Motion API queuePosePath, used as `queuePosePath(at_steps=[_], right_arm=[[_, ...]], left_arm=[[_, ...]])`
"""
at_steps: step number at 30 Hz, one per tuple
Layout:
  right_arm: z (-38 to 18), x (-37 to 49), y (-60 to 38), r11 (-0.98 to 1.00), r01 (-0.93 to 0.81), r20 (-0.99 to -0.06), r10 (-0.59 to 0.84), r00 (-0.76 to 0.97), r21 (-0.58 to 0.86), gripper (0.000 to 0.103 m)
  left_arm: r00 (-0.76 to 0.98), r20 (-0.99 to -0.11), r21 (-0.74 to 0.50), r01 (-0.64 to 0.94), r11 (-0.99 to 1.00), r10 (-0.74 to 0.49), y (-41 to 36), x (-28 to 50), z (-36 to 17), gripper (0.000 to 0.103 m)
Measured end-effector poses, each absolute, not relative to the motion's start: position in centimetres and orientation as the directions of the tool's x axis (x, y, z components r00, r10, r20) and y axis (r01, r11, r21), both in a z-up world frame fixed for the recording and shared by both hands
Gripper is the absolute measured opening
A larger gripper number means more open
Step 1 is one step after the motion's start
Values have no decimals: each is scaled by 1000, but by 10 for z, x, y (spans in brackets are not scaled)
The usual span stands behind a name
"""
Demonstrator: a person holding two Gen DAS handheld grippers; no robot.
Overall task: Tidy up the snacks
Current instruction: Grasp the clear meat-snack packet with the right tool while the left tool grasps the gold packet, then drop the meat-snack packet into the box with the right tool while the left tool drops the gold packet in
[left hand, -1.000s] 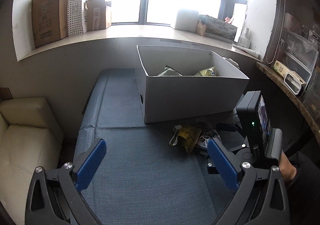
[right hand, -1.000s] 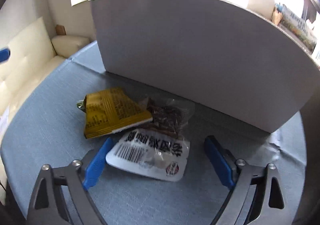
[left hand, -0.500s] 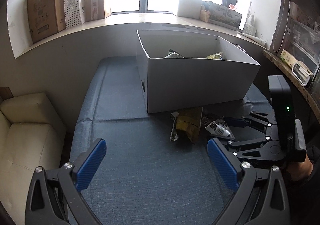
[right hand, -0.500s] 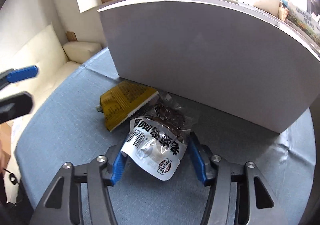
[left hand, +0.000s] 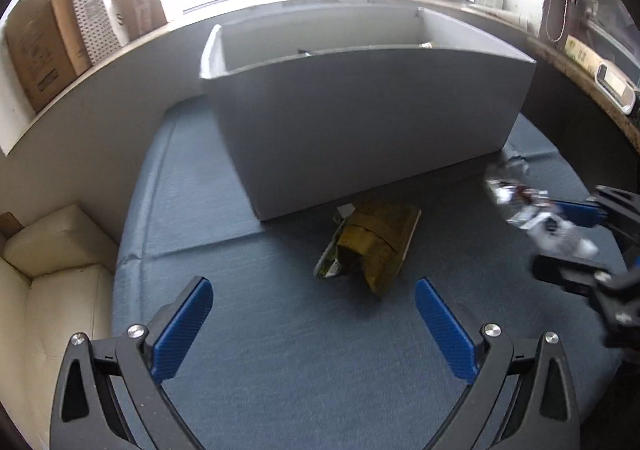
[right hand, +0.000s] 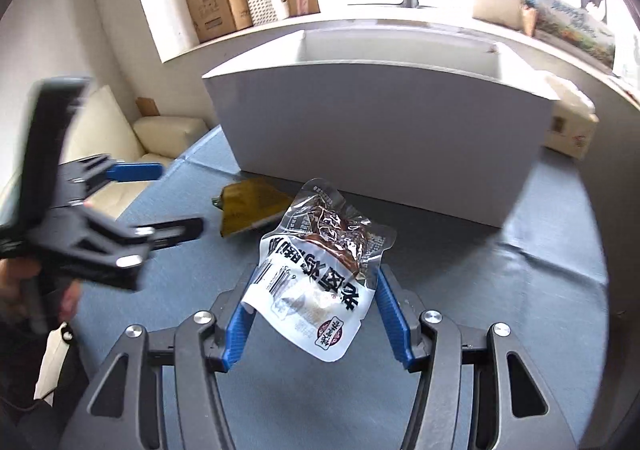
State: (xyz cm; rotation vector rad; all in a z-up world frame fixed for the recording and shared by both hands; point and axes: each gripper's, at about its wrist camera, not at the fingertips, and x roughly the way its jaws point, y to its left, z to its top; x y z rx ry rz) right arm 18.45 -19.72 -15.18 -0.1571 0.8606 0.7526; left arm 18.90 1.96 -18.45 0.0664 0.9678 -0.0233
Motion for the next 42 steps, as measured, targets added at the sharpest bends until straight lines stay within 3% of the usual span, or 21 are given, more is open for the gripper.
queuePosePath(at_steps=[8,10,13,17,24,31,42], right_arm=[[-135,164,-233,751,-633,-704,553,446,188,61],[-133,164,-238,756,-625,-699,553,453,193,61],[-133,166,-242,757,-618,-696,560,449,211,61],[-134,167,-245,758,-614,-693,566,447,223,61],[-140,168,-244,749,-623,-691,575,438,228,61],[-129,169,-239,736,-635,-665,597,448,232,61],[-61,217,-222,730,-650,-573,631,522,211,61]], left_arm=[[542,-839,112,103,988,39,-8,232,-212,100],[550,-835,117,110,987,38,-10,234,-213,89],[549,-836,80,125,989,-2,-9,233,-210,56],[559,-829,80,121,989,-2,-9,225,-208,45],[610,-788,-19,113,993,-85,6,184,-179,43],[712,-686,-104,111,988,-152,16,148,-112,43],[765,-626,-94,116,989,-149,25,218,-36,44]])
